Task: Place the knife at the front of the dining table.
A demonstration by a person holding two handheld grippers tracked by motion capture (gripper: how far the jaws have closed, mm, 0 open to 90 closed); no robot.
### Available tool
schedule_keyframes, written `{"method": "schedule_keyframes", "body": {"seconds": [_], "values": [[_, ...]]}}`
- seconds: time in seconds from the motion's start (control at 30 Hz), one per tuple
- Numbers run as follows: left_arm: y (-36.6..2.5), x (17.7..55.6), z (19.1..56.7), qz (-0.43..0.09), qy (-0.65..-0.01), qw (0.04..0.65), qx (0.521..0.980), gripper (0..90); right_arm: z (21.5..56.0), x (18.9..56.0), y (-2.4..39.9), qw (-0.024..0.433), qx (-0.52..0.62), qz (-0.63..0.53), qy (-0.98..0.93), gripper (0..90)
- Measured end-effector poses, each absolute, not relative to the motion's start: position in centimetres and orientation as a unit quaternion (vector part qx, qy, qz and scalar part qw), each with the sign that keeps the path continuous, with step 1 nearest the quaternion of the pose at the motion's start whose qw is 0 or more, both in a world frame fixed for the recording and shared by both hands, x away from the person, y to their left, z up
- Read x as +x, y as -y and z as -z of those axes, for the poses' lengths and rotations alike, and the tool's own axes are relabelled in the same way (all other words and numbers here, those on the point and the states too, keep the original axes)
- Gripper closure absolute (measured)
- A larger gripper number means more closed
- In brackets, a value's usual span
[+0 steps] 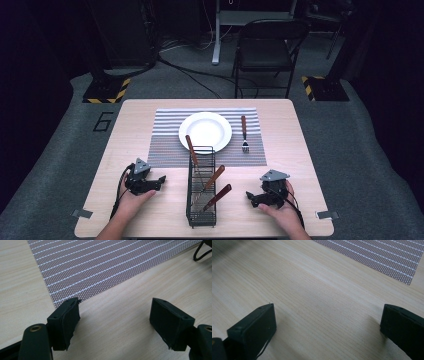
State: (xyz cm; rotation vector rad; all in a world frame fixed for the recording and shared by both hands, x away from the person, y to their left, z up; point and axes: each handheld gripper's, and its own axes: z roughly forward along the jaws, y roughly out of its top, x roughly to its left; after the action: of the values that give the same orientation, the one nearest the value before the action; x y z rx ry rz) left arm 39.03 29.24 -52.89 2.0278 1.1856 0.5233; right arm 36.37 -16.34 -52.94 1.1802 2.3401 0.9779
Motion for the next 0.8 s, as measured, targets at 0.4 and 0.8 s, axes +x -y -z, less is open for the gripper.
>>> {"method": "schedule_keyframes", "body": {"seconds": [0.4, 0.8], "values": [[-29.24, 39.08, 52.89, -0.204, -0.457, 0.358, 0.788, 23.7, 52.94, 36.38, 16.34, 0.171, 0.415, -0.344, -0.824, 0.0], [-29.43, 39.08, 52.68, -0.201, -0.461, 0.357, 0.787, 30.2, 52.94, 36.38, 16.34, 0.172, 0.415, -0.344, -0.824, 0.0]]}}
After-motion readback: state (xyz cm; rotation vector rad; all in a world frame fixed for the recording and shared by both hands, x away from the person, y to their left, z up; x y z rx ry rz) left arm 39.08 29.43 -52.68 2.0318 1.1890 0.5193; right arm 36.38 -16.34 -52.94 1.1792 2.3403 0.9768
